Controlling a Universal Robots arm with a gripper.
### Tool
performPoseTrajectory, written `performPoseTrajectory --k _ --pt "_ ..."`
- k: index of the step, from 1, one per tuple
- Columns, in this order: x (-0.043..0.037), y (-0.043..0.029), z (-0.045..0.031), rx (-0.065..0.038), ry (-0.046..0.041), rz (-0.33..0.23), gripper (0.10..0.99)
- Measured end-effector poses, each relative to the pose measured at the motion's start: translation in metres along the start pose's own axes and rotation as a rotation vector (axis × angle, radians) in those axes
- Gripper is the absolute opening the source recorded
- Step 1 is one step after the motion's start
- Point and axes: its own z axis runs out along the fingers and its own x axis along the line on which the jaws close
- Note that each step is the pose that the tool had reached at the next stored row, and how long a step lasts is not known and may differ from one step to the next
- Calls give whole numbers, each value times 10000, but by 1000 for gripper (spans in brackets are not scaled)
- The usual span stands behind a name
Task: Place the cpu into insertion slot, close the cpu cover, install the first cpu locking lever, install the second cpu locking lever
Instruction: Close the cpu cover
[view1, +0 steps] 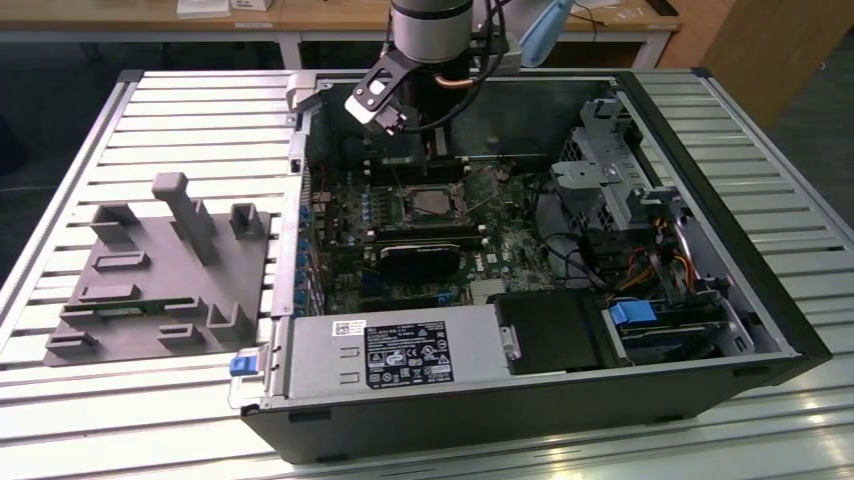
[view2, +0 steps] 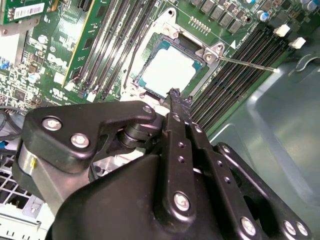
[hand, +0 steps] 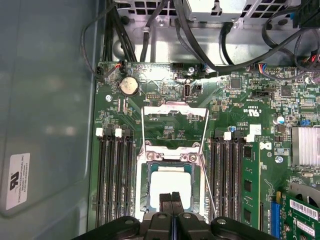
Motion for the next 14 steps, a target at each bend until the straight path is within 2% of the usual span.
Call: performPoseTrajectory --k 14 --pt "9 248 22 0 0 0 106"
